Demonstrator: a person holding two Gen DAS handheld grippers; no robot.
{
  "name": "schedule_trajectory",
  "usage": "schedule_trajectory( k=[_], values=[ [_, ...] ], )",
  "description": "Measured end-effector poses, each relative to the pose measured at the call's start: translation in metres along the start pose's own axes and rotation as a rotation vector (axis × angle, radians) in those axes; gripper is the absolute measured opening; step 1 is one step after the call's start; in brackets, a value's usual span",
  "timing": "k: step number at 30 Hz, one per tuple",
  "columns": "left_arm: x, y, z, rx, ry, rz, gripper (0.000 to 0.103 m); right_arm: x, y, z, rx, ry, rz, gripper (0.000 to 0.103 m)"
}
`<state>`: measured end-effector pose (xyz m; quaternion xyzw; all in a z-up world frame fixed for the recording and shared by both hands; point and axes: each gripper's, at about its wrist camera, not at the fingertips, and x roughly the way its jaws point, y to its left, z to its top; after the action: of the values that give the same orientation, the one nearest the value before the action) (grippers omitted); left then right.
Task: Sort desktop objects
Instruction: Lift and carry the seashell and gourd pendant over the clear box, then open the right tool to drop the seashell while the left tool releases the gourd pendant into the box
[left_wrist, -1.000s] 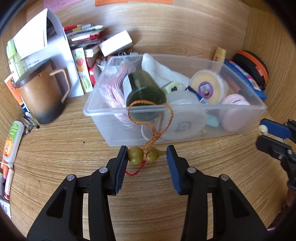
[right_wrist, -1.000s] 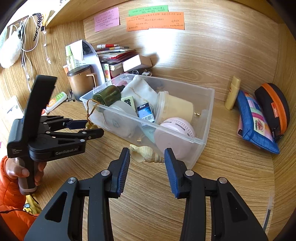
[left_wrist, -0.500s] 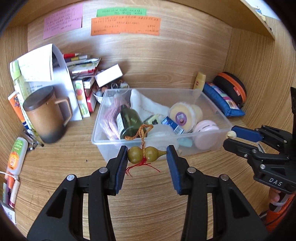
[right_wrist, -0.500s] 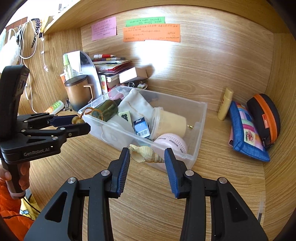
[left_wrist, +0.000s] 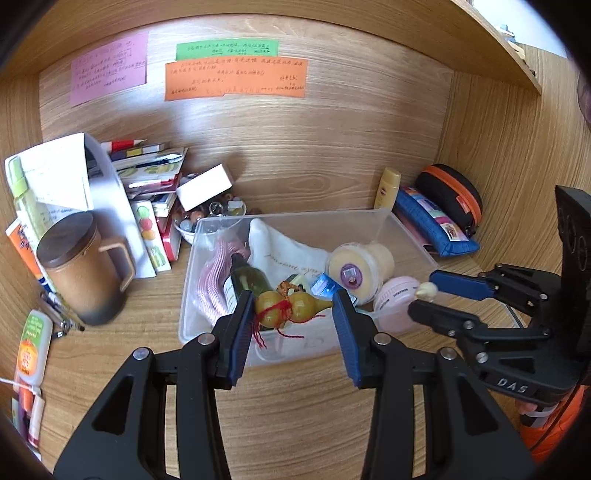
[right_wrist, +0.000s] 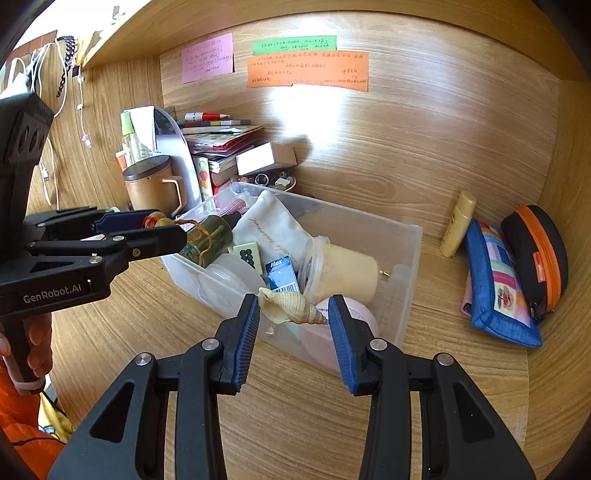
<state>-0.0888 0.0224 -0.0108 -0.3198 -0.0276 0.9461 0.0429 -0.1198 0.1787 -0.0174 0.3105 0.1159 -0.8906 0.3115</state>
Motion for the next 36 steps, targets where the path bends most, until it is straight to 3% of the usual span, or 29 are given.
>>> schedule_trajectory(
  k=[26, 36],
  values=[
    [0.051, 0.007, 0.014, 0.054, 0.064, -0.047, 0.042, 0.047, 0.009, 0.017, -0.045, 0.052, -0.019, 0.035],
    [0.061, 0.005, 0.017, 0.033, 0.1, -0.11, 0.043, 0.053, 0.013, 0.019, -0.076, 0.048, -0.059, 0.035]
  ],
)
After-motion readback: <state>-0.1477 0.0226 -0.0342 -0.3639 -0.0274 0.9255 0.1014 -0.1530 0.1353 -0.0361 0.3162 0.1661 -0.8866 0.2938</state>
